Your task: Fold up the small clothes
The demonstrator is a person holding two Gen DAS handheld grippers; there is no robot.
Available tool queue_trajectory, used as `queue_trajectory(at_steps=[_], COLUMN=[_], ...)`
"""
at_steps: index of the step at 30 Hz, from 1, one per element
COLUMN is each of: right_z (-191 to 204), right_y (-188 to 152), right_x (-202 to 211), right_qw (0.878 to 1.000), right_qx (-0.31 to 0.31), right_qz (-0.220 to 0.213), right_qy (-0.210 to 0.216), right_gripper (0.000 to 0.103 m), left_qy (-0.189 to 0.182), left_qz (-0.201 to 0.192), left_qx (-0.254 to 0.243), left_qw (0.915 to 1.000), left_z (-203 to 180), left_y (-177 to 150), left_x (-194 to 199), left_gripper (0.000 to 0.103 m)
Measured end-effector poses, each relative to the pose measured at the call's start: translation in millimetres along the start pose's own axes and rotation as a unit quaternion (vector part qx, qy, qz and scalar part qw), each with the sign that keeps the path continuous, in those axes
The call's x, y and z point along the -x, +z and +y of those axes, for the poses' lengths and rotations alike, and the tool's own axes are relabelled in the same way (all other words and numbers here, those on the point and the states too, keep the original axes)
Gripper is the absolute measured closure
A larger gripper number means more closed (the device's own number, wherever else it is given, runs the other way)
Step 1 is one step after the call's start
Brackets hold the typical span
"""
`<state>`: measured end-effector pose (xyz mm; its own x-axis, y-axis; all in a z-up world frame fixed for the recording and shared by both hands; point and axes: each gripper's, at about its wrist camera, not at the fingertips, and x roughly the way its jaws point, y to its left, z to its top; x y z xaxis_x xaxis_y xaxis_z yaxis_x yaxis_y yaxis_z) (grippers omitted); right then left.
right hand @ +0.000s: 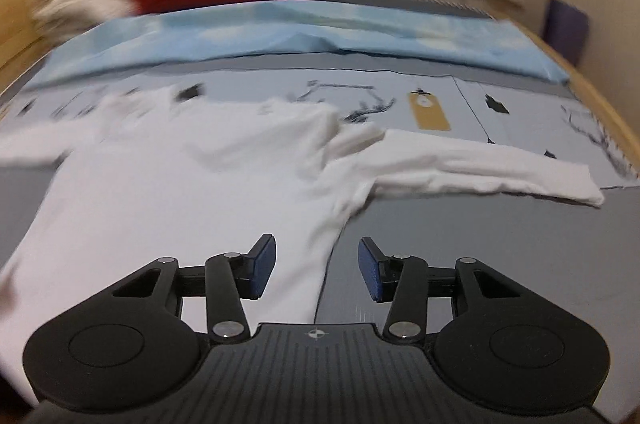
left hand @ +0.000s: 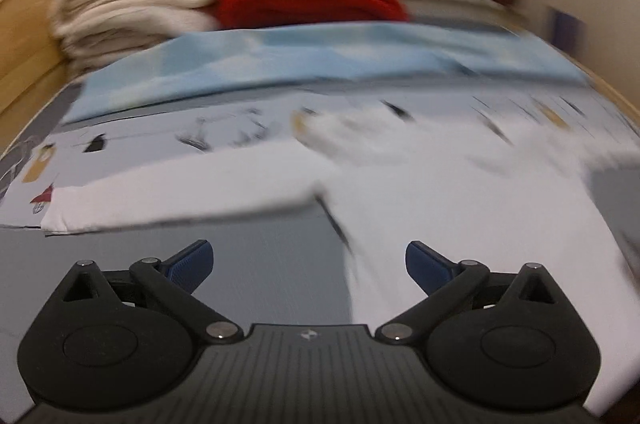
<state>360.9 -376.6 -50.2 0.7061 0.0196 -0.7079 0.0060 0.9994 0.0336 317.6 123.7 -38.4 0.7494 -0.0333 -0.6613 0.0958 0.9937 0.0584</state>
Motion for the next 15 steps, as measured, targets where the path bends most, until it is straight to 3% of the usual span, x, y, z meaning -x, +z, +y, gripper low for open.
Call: queue_trajectory(at_steps=[3, 6, 8, 11, 15], right_z=[1, 13, 24, 38, 61], right_y=[42, 84, 112, 147, 155], right_x=[-38, -67, -91, -150, -221], right_qw=[1.000, 0.998, 0.997, 0.996, 0.996], right_qx=[-0.020, -0.013, 0.014, 0.048, 0.062], right_qz=[-0.018, -0.045, -0.052, -0.027, 0.027], right_qy=[0.015, 0.045, 0.057, 0.069, 0.065], right_gripper=[0.056, 0.056, 0.058, 0.060, 0.059], left_qy=[-0.002, -0.028, -0.036, -0.038, -0.040], left_qz=[-0.016, -0.033, -0.032, -0.007, 0.026], left_qx=[0.041, 0.047, 0.025, -0.041, -0.101], left_qw=[0.9990, 0.9980, 0.9985, 0.9984, 0.9937], left_z=[0, -14, -30, -69, -109], left_y=[49, 100, 127, 156, 161], left_x=[-52, -98, -131, -190, -252], left_gripper=[0.001, 0.001, 0.001, 0.001, 0.001])
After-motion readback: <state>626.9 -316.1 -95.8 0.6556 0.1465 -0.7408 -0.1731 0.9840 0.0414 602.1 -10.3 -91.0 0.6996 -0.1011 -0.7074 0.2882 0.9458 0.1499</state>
